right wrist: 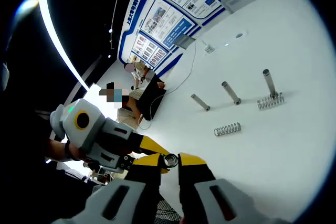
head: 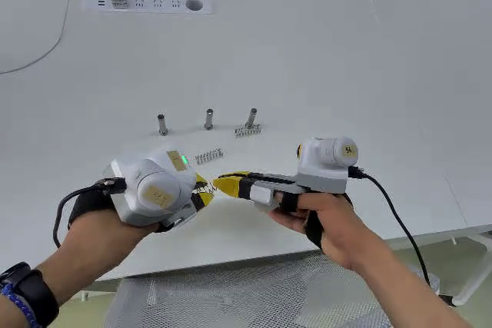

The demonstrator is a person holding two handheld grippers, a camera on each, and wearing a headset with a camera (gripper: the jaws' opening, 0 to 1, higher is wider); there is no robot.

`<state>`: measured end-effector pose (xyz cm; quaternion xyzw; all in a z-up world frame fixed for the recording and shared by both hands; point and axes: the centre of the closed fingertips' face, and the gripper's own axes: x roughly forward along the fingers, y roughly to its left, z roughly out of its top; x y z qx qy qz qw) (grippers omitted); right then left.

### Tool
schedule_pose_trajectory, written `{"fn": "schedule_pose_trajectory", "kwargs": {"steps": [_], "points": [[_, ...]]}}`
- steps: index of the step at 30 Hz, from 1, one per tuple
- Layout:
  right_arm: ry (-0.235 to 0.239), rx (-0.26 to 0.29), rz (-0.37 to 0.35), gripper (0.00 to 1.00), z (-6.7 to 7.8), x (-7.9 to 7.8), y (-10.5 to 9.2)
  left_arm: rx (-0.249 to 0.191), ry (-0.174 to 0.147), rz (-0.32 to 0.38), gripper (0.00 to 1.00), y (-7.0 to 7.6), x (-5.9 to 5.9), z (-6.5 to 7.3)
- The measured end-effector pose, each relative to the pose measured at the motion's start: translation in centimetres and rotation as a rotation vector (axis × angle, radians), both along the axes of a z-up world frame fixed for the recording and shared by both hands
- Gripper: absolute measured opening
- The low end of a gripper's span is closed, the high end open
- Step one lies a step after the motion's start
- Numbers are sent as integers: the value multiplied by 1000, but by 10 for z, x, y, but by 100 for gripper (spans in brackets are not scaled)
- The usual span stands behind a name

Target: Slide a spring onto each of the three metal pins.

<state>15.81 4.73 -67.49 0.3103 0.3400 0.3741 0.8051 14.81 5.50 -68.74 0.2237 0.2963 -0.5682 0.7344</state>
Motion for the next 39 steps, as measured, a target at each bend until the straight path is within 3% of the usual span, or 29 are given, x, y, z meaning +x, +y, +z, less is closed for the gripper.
{"fn": "schedule_pose_trajectory", "kwargs": {"steps": [7,12,17,26,29,35,39], "points": [[-10,-7,17,13,4,-1,-2,-7,-3,-9,10,-3,0,2],[-20,-34,40,13,11,1,-5,-35,-3,-15,10,-8,3,6],[-49,-91,88,12,20,7,-7,-77,10,5,9,-12,8,14],[-131,-217,204,12,40,14,-6,-122,-15,-4,9,-17,17,30],[-139,-251,242,12,47,13,-7,-141,-28,-14,9,-19,17,39],[-214,-374,380,12,59,11,-6,-181,-44,-41,9,-22,17,51],[-230,-401,426,12,66,11,-6,-216,-38,-42,9,-24,17,58]]}}
